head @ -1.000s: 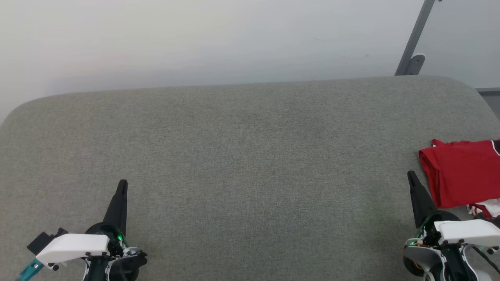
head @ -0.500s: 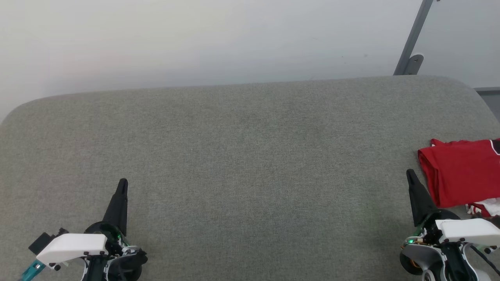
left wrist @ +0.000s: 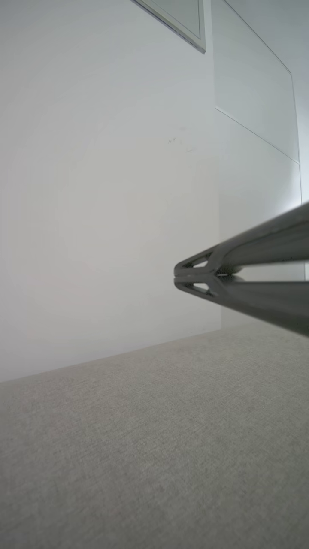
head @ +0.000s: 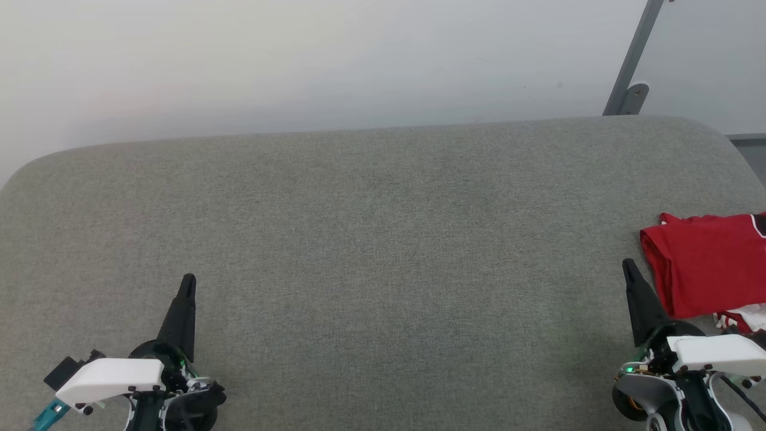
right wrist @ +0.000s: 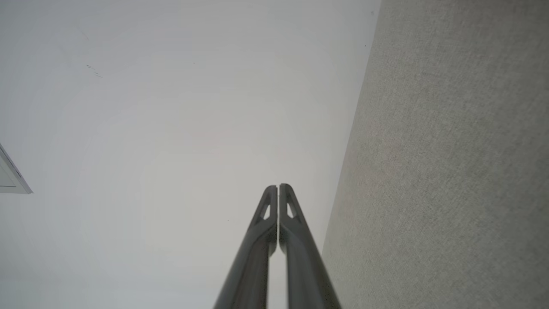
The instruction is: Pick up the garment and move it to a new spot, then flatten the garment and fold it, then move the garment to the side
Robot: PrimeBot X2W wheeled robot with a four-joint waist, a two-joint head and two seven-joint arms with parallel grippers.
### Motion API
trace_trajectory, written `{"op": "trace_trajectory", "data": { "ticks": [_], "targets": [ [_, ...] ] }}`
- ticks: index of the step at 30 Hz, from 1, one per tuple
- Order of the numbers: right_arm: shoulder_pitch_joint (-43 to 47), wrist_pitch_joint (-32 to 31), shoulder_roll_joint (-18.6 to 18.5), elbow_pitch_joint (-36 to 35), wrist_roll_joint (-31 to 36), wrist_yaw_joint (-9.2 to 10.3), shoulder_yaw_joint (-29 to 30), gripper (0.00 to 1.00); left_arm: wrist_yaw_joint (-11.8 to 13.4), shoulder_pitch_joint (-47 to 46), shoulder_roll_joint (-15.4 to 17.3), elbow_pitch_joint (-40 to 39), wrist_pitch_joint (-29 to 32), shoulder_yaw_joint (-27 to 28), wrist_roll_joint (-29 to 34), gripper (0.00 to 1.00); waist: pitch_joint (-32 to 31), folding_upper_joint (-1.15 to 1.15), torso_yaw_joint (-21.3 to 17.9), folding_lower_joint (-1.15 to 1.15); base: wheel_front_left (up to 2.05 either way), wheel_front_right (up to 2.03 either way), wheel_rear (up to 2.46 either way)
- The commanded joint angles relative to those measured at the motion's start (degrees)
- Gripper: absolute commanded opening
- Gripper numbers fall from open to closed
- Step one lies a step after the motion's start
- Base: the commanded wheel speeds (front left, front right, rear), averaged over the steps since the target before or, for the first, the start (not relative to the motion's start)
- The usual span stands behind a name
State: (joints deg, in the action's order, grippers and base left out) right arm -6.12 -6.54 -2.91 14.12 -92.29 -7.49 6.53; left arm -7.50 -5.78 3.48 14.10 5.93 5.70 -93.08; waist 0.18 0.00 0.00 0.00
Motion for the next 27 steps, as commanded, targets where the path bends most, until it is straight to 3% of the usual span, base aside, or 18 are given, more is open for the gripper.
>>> {"op": "trace_trajectory", "data": {
  "ticks": [1,27],
  "targets": [
    [-0.3,-0.1,0.1,0.0,-0.2,0.0,0.0,0.0,0.0,-0.8,-0.1,0.0,0.2,0.2,0.1,0.0,0.0,0.0,0.0,0.0,0.0,0.0,0.0],
    [-0.3,-0.1,0.1,0.0,-0.2,0.0,0.0,0.0,0.0,-0.8,-0.3,0.0,0.4,0.4,0.3,0.0,0.0,0.0,0.0,0.0,0.0,0.0,0.0]
  ]
}}
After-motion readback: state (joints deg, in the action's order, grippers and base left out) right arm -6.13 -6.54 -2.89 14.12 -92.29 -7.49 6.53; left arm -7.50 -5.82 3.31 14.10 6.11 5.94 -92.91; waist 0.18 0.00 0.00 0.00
